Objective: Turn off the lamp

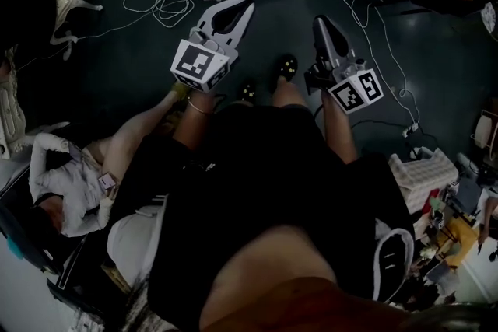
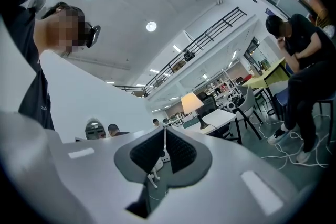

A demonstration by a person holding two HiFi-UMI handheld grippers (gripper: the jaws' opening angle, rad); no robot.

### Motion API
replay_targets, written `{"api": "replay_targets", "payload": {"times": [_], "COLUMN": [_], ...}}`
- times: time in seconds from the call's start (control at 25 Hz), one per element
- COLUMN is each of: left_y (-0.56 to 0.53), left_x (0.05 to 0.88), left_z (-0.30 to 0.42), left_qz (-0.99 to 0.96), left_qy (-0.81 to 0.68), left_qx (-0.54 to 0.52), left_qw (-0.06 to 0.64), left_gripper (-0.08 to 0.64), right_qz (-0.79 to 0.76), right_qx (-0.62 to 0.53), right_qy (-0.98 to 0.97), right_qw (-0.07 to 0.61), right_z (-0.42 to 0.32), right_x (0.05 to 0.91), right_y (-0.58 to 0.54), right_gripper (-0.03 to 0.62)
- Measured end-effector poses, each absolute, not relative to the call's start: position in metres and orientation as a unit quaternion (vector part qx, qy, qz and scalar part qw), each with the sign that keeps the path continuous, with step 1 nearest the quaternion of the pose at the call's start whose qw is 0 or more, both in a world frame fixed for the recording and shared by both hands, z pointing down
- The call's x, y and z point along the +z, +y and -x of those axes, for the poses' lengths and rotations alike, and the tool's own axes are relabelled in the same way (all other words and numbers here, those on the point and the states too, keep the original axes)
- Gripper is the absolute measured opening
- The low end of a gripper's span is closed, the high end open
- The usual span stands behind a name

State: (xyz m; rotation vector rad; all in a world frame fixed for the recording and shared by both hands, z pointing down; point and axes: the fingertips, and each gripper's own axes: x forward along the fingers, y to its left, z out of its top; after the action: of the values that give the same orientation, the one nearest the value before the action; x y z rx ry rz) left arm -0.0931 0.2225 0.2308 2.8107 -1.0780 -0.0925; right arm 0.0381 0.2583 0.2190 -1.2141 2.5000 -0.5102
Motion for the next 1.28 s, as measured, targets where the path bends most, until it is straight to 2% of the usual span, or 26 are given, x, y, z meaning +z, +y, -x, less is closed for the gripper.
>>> {"api": "replay_targets", "payload": {"times": [0.4,1.28], "left_y": [0.198,0.111], "left_x": [0.229,0.227], "left_z": [0.12,0.074], "left_qz": [-0.91,-0.888], "left_qy": [-0.411,-0.459], "left_qx": [-0.023,-0.006], "left_qw": [0.049,0.042], "left_gripper": [0.008,0.008], "right_qz": [0.365,0.306], "right_qx": [-0.176,-0.203], "right_qy": [0.9,0.916], "right_qw": [0.161,0.162], "right_z": [-0.015,-0.059], "right_x": [0.208,0.217], "right_y": [0.213,0.097], "right_gripper": [0.002,0.002]}}
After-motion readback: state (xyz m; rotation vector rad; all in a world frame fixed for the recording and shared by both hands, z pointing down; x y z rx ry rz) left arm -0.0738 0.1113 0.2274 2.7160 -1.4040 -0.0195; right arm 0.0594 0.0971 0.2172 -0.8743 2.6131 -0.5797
